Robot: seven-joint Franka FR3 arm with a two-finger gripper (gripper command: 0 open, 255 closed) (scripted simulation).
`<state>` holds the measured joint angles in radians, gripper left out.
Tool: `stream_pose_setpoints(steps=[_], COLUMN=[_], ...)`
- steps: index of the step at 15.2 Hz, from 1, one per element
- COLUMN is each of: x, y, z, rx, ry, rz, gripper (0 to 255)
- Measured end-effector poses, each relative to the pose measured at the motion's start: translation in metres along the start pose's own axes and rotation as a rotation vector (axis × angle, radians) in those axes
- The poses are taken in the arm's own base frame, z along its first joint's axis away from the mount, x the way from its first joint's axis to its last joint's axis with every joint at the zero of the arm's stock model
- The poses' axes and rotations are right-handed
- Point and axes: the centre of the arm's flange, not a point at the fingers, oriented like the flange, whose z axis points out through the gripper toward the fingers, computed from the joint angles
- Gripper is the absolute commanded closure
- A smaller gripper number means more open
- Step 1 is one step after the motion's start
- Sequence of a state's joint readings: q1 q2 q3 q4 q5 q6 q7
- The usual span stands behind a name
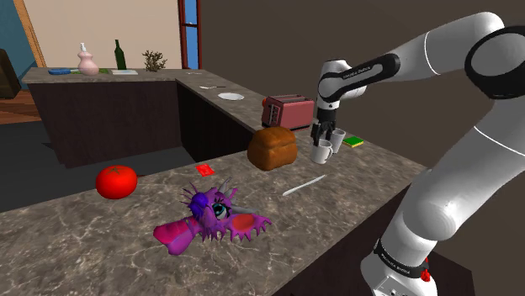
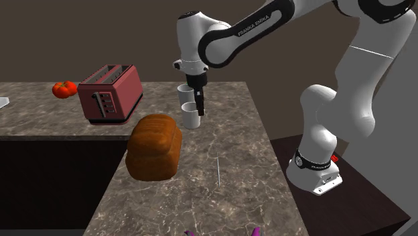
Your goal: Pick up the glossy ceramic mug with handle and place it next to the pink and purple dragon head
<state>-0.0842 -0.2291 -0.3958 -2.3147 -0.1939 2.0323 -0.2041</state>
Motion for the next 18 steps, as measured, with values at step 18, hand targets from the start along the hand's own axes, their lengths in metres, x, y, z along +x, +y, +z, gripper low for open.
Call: stream_pose_setpoints(steps=[18], x=[0.046], y=[0.048], z=[0.074], rx=[0.000], ry=[0.028], rz=[-0.004], gripper=[0])
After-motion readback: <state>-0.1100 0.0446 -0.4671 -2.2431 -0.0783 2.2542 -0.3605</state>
